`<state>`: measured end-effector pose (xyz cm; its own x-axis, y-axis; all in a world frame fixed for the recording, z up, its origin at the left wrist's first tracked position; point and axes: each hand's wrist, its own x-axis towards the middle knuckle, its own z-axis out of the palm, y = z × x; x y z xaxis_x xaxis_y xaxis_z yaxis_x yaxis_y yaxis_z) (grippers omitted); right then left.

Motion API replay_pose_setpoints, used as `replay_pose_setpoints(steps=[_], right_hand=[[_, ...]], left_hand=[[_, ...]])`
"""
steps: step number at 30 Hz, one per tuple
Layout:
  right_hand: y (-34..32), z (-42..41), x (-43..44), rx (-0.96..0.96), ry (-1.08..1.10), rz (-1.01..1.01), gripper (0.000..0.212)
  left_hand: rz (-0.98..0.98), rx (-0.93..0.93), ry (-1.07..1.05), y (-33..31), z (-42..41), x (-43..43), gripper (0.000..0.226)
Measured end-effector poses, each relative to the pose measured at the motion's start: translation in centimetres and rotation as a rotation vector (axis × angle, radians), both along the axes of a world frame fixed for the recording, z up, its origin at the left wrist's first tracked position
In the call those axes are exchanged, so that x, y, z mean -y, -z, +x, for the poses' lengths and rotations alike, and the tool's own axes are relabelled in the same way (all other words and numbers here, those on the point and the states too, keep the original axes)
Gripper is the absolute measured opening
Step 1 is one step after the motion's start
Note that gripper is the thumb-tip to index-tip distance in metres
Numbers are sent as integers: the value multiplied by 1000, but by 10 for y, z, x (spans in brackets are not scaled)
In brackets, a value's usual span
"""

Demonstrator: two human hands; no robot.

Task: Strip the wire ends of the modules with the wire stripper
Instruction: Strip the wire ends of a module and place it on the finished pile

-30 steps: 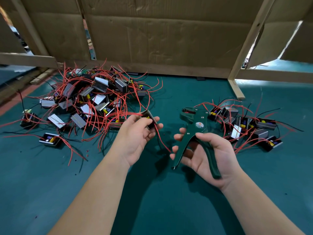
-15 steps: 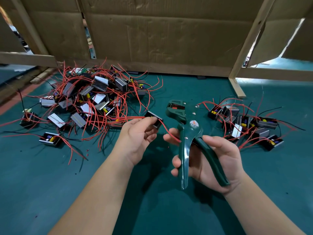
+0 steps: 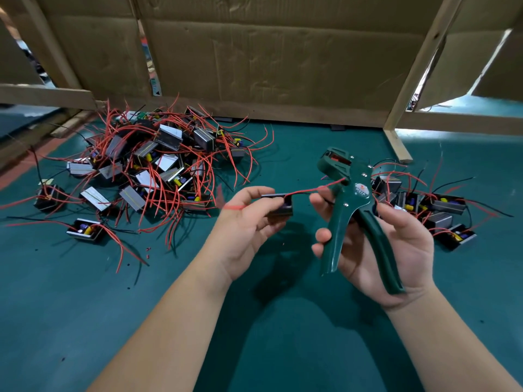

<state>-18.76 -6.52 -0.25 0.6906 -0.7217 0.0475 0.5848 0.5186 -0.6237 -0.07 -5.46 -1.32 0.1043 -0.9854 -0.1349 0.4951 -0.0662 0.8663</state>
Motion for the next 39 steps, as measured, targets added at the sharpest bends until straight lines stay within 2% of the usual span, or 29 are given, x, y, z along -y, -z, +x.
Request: replay_pose_setpoints(steps=[4, 6, 8, 10, 12, 16, 19, 22, 25, 30, 33, 36, 39], right_hand=[[-2, -9, 4, 23, 75, 17, 72], [-3, -13, 5, -10, 123, 7, 74], [-4, -14, 5, -22, 131, 8, 74], [-4, -14, 4, -21, 107, 9, 73], [-4, -11, 2, -42, 74, 2, 72], [-4, -3, -3, -52, -77, -40, 72], [-3, 2, -6, -46, -186, -84, 65], [-2, 4, -7, -89, -175, -98, 65], [-1, 4, -5, -88, -76, -48, 74], [0, 3, -4, -203, 75, -9, 82], [0, 5, -7, -237, 10, -6, 78], [1, 11, -12, -236, -78, 4, 75], [2, 15, -16, -247, -118, 17, 74]], left_hand=[[-67, -80, 161, -2, 6, -4, 56], [-84, -145, 262, -5, 8, -8, 64], [-51, -235, 341, -10, 10, -8, 48], [25, -246, 371, -14, 11, -7, 29], [82, -136, 355, -14, 8, -7, 27], [2, 102, 380, -8, 3, -9, 38], [-45, 188, 437, -5, 2, -13, 28], [-36, 286, 349, -5, 2, -14, 18], [-36, 345, 203, -6, 4, -12, 11], [-56, 207, -12, -14, 12, -8, 11], [-96, 158, -90, -17, 19, -8, 11], [-125, 214, -121, -19, 25, -8, 10], [-101, 276, -115, -22, 26, -8, 21]])
